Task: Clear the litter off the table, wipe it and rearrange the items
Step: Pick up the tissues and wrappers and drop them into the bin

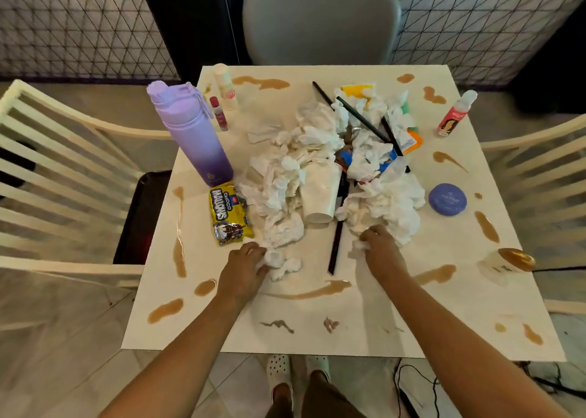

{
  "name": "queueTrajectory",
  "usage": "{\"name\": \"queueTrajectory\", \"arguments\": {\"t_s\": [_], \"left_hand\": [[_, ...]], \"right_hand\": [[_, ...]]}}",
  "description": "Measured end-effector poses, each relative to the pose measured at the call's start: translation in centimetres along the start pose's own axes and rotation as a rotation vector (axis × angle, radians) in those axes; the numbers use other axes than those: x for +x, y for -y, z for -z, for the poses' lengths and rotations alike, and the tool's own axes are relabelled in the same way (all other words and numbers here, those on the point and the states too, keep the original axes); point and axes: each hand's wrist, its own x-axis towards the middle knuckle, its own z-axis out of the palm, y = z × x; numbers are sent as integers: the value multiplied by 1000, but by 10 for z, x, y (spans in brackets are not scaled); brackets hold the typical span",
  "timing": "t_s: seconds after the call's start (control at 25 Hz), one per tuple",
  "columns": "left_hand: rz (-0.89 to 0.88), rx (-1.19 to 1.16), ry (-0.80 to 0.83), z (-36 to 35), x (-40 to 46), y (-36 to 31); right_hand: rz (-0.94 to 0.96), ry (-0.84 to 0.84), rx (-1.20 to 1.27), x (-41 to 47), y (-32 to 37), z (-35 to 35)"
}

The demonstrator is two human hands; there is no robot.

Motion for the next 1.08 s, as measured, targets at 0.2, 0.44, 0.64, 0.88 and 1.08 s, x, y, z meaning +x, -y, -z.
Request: {"name": "queueTrajectory", "arguments": {"t_s": [0.2, 0.44, 0.64, 0.88, 1.08], "left_hand": [[-2, -228, -116, 9, 1, -2], [192, -688, -325, 45, -36, -24], [291, -1030, -368, 77, -59, -15], [369, -1114, -428, 107, -102, 69], [479, -1155, -462, 118, -145, 216]], "right_hand": [[4, -220, 167, -20, 5, 5], [273, -404, 371, -43, 43, 21], [412, -431, 492, -54, 103, 7], [548, -95, 567, -109, 194, -62], [537, 121, 549, -146, 305, -146]]}}
